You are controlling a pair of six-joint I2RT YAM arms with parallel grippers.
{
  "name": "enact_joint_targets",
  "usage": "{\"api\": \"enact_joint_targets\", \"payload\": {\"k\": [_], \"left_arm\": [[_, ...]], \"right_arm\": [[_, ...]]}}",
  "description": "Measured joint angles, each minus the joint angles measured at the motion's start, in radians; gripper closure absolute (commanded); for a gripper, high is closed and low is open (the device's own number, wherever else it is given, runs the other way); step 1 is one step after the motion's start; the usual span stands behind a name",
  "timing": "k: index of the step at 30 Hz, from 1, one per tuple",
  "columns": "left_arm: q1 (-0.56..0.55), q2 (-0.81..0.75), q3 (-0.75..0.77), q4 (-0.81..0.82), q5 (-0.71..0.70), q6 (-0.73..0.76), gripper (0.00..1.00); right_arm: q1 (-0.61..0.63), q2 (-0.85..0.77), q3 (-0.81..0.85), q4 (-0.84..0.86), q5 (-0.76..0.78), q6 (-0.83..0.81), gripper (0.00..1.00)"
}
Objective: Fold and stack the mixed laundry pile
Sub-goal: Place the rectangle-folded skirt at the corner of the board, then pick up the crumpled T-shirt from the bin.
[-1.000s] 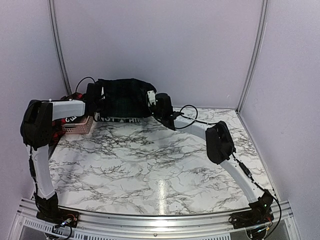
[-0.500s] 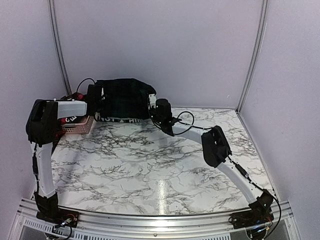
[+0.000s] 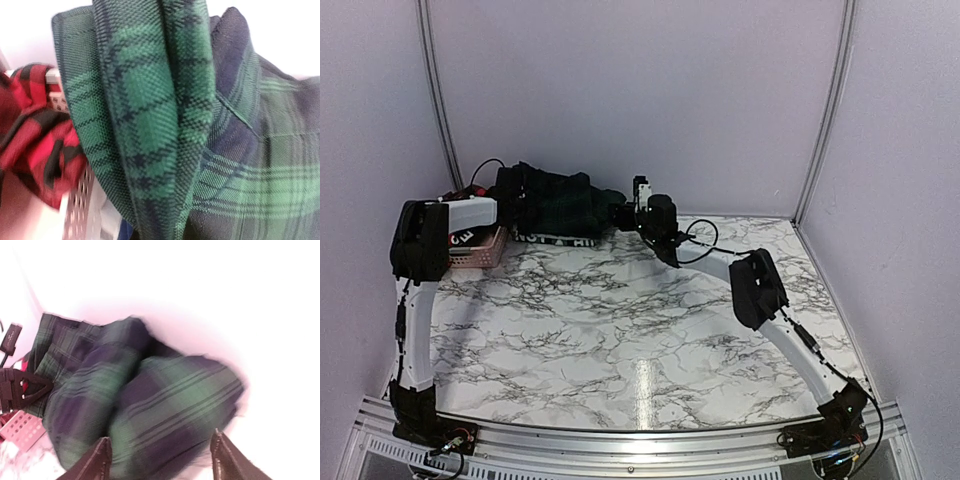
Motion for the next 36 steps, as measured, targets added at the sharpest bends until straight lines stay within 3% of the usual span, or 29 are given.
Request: {"api": "enact_joint_targets", "payload": {"k": [2,5,8,9,12,17,25,30,36], "left_arm": [[0.006,0.048,0.077,-0.033,-0.001,0.006,0.57],[0.009,0.083,0.141,-0.08,-0.016,0.014,0.35],[0.012,0.084,0.162,-0.11,-0.047,0.01,0.06],[0.013,0.084,0.169,-0.12,-0.06,0.006,0.02],[0.017,0.069,0.169,-0.154,-0.089,0.002,0.01],[0.023,-0.03,0.161,-0.224,-0.106,-0.002,0.01],[0.055,-0.414,0.044,-0.249,0.021,-0.065,0.01],[0.135,-0.575,-0.01,-0.295,0.094,-0.111,0.01],[0.177,-0.576,-0.024,-0.471,0.03,-0.072,0.01]], "right_arm": [[-0.018,-0.012,-0.014,-0.001,-0.001,0.003,0.27],[-0.041,-0.047,-0.045,-0.008,-0.005,0.001,0.21],[-0.06,-0.097,-0.08,-0.016,-0.012,-0.004,0.11],[-0.064,-0.116,-0.091,-0.018,-0.015,-0.006,0.05],[-0.08,-0.195,-0.148,-0.021,-0.035,-0.011,0.02],[-0.097,-0.405,-0.382,0.013,-0.072,-0.021,0.01],[-0.178,-0.772,-0.779,0.129,-0.196,0.012,0.02],[-0.235,-0.934,-0.853,0.008,-0.245,0.022,0.01],[-0.233,-1.151,-1.018,-0.154,-0.281,-0.027,0.02]]}}
